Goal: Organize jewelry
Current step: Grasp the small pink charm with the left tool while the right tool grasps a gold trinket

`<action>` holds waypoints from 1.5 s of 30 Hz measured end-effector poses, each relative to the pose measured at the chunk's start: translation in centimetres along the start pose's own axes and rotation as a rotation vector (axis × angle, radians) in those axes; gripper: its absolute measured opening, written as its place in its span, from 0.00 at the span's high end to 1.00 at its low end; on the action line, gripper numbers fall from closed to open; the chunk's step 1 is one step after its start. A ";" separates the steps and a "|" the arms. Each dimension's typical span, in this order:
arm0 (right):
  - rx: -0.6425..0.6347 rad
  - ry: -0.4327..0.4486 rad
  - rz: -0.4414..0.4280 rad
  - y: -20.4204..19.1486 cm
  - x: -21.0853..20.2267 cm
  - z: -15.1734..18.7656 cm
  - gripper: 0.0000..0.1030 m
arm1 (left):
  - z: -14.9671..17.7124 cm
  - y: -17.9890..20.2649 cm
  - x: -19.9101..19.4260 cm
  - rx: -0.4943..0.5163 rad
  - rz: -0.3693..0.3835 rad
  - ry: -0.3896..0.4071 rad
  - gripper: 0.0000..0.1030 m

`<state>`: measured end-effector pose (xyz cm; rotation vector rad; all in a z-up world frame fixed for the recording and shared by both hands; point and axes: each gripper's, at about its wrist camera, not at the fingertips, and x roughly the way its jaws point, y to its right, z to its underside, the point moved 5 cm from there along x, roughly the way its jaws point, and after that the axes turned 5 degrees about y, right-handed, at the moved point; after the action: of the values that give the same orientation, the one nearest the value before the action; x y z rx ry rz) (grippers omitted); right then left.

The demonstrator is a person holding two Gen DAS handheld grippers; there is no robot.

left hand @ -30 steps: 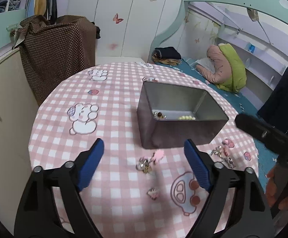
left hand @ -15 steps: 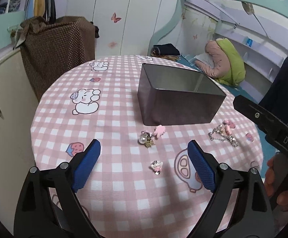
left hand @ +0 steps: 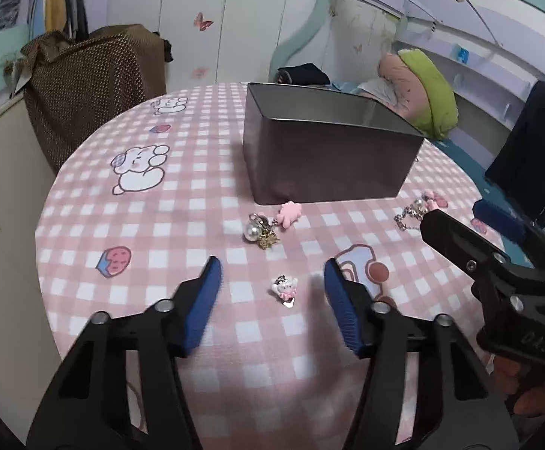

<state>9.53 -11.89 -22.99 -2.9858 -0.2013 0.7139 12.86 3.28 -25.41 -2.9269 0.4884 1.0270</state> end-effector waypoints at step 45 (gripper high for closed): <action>-0.201 -0.252 -0.216 -10.2 6.3 0.9 0.90 | -0.2 -7.8 -2.7 -0.201 -0.005 0.093 0.86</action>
<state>13.55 -0.83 -25.70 -2.9794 -0.6340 1.0995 13.23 11.47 -24.40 -3.1619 0.4012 0.9981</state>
